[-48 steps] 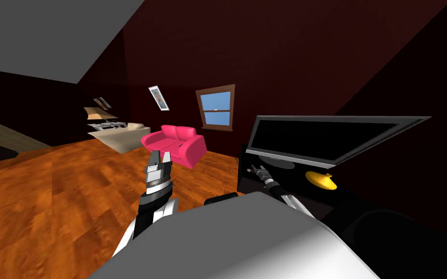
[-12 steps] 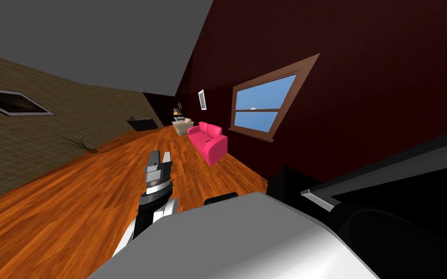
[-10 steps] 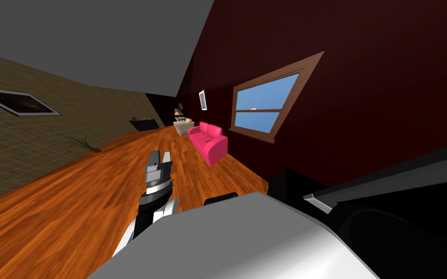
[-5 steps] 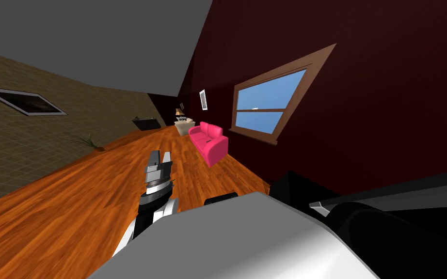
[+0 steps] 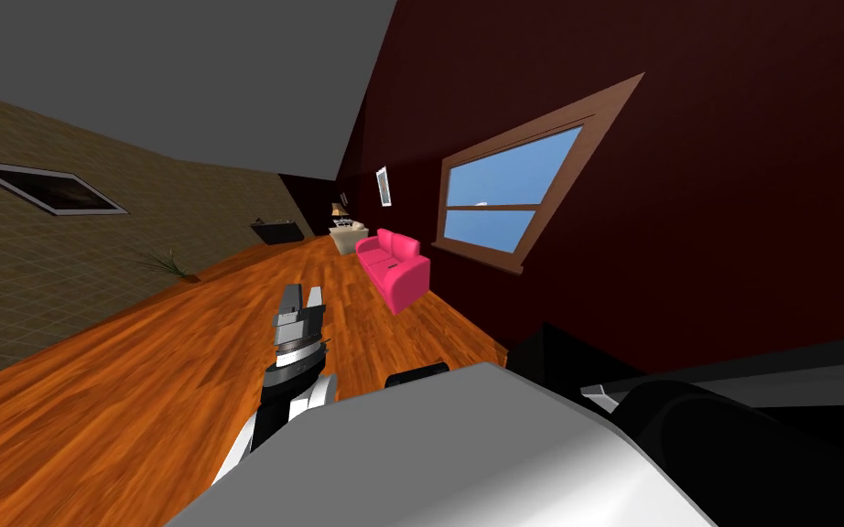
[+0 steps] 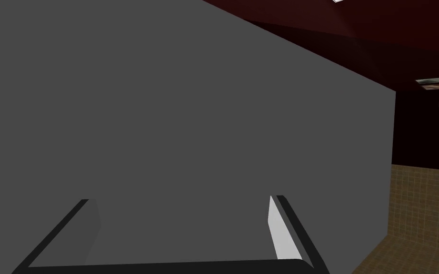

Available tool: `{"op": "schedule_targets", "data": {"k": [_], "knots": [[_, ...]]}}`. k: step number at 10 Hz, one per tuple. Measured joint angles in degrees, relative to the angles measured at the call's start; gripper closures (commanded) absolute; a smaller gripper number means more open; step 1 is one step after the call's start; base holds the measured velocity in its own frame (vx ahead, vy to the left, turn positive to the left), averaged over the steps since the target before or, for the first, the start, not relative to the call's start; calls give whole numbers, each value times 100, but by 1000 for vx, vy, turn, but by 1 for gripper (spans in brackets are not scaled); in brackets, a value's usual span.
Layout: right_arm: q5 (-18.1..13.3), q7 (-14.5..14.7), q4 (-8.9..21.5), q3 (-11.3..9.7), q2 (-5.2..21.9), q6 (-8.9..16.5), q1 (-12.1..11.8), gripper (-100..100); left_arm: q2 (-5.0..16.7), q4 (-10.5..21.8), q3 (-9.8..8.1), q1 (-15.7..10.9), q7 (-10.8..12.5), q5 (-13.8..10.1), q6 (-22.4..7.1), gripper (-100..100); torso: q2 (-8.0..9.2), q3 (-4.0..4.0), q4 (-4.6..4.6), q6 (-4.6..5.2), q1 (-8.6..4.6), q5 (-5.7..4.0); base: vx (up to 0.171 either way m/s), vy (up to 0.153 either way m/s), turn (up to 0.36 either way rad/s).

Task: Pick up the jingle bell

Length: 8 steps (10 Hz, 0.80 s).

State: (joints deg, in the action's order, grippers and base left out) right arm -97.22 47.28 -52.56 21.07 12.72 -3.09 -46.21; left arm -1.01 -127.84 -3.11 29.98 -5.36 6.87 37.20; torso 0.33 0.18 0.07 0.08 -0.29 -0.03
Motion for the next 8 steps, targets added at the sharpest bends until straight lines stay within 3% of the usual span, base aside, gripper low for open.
{"op": "schedule_targets", "data": {"k": [2,3,7,8], "knots": [[118,62,69,2,-22,48,63,-100,-1,0,1,0,0,0,0,0,-5,-3,-1,2,26,5,-11,-13,-2],[128,85,70,1,-22,50,63,100,-1,0,1,0,0,0,0,0,-9,-5,-2,2,34,7,0,0,0],[124,89,68,1,-17,53,63,100,-1,0,1,1,0,0,0,0,-14,-8,-3,5,36,5,0,-1,3],[123,90,67,0,-16,52,63,0,-1,0,1,1,0,0,0,0,-13,-7,-3,6,37,5,0,0,0]]}}
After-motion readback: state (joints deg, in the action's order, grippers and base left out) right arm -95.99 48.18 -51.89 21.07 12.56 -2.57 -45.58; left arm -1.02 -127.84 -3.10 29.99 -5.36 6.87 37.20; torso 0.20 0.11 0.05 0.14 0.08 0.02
